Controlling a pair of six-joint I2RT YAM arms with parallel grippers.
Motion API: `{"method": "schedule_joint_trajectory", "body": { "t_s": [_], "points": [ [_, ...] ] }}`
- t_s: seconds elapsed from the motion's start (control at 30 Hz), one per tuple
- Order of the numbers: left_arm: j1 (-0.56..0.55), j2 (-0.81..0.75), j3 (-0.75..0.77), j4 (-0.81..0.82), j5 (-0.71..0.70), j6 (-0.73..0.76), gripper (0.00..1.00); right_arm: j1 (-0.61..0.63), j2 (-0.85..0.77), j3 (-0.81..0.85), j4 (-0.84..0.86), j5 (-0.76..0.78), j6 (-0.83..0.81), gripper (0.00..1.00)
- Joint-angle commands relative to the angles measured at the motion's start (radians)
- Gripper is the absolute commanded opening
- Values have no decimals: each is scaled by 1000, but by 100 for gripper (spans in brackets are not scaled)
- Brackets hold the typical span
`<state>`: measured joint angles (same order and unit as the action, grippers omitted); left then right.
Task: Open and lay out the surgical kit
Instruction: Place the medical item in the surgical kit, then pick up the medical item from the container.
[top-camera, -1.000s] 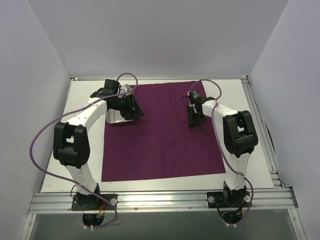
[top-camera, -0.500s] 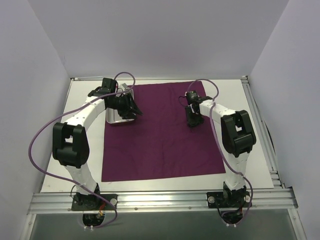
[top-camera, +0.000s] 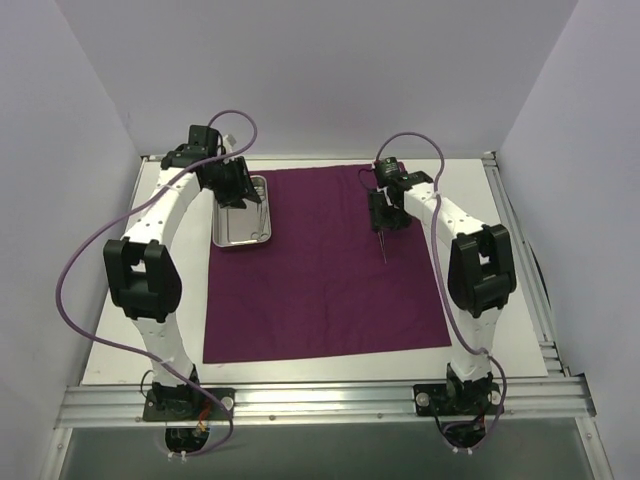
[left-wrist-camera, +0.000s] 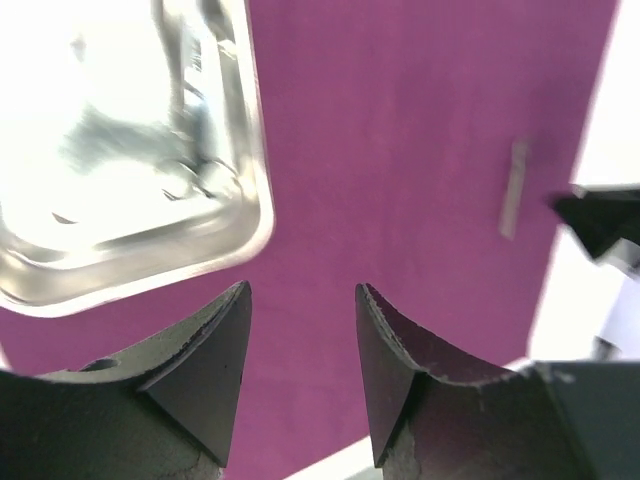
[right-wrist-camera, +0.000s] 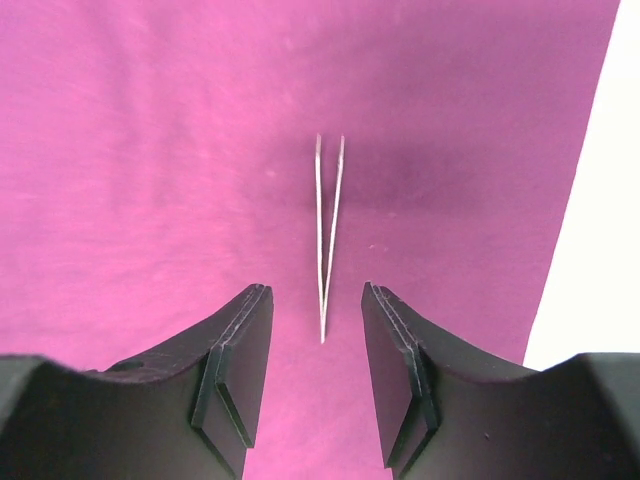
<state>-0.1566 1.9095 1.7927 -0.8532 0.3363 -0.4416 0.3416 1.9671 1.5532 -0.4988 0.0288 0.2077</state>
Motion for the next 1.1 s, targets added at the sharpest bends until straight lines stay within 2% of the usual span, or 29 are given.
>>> {"method": "schedule_joint_trajectory", "body": {
  "t_s": [0.0,0.13,0.33,0.57,1.07],
  "points": [
    [5,98,114,-79,-141,99,55,4,-97,76,-96,-18,7,42],
    [11,189,201,-63,-201,156,54,10,-111,100,-124,-64,18,43],
    [12,373,378,-56,-261,198,46,19,-120,79,-156,-66,15,43],
    [8,543,589,-92,-302,199,46,20,-131,56,-179,-55,2,43],
    [-50,623,606,-20,-327,188,46,8,-195,-31,-165,-52,-1,44]
  ]
}}
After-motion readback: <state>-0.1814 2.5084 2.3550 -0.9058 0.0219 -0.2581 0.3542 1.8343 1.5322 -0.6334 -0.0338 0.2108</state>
